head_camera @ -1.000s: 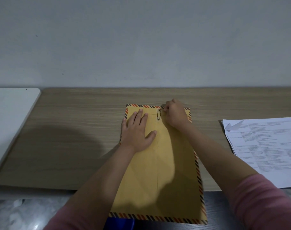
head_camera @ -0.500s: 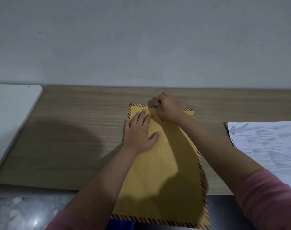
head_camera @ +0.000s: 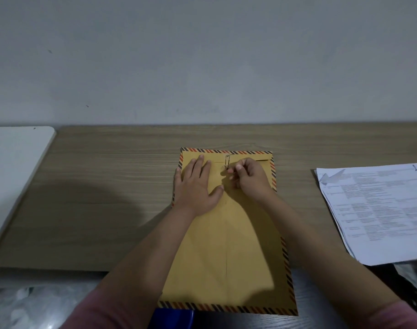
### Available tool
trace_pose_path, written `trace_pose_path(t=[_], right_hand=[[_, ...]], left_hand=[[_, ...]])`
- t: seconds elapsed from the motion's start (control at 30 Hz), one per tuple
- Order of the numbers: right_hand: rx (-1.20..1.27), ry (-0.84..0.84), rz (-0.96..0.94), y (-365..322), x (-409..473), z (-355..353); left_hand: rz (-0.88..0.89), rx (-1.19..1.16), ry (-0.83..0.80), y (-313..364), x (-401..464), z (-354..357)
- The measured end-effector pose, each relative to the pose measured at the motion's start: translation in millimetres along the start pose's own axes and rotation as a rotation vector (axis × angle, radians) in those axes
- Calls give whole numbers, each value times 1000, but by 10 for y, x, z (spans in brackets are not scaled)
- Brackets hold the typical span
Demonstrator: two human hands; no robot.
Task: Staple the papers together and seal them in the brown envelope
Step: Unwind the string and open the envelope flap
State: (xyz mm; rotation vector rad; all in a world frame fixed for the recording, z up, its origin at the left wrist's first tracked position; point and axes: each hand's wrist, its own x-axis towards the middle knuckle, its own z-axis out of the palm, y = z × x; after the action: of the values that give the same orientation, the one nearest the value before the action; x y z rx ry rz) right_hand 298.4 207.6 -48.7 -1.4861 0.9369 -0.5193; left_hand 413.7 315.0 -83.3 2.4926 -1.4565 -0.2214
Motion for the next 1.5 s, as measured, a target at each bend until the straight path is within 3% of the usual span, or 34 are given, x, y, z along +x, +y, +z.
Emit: trace_pose_path(t=[0.27, 0.47, 0.63, 0.83, 1.03, 1.5], right_hand=[[62, -34, 47, -20, -88, 273], [-10, 127, 79, 22, -227, 116], [-335, 250, 13, 89, -314, -221], [-650, 193, -178, 67, -329, -353], [-883, 197, -236, 40, -245, -376], [-738, 257, -200, -297, 354, -152]], left_hand=[[24, 30, -103, -30, 15, -77], [60, 30, -177, -119, 58, -139], [123, 52, -103, -193, -70, -86], [143, 27, -73, -209, -232, -74], [97, -44, -74, -142, -230, -148], [101, 5, 12, -142, -263, -60]])
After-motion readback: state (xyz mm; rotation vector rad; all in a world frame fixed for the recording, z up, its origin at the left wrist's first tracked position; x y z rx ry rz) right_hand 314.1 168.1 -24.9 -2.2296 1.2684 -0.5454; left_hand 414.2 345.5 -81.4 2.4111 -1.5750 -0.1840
